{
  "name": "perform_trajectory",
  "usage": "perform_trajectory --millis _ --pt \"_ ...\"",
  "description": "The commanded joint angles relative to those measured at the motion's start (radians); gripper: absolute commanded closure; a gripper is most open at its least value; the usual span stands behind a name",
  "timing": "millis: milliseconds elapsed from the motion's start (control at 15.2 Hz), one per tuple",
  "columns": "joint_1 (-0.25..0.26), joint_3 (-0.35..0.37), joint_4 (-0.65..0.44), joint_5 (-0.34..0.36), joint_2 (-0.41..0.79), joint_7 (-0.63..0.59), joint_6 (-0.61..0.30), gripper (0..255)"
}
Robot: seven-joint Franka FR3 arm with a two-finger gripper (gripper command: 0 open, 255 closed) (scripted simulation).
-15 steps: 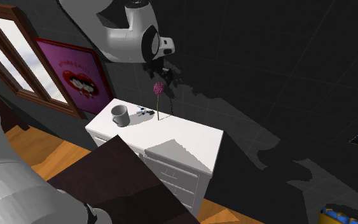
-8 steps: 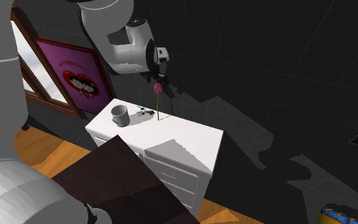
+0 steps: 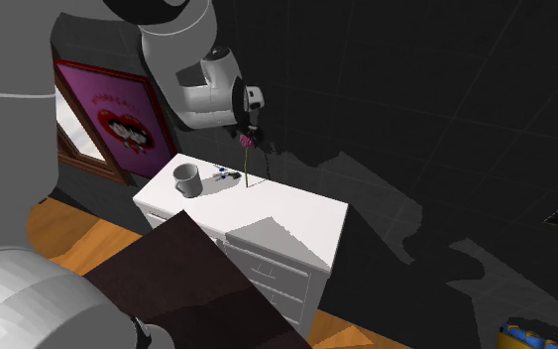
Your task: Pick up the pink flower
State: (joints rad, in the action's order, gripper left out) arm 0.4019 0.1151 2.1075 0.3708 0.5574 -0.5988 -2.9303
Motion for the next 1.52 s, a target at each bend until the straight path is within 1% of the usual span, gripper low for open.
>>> perform_trajectory --millis 0,594,1452 --pt "0.001 -0.003 -0.002 0.002 0.007 -0.001 -0.005 255" --pt "0.001 -0.003 -0.001 0.002 0.005 -0.001 -0.005 255" --pt "-0.066 0.082 0.03 -0.068 -0.148 0.064 0.122 255"
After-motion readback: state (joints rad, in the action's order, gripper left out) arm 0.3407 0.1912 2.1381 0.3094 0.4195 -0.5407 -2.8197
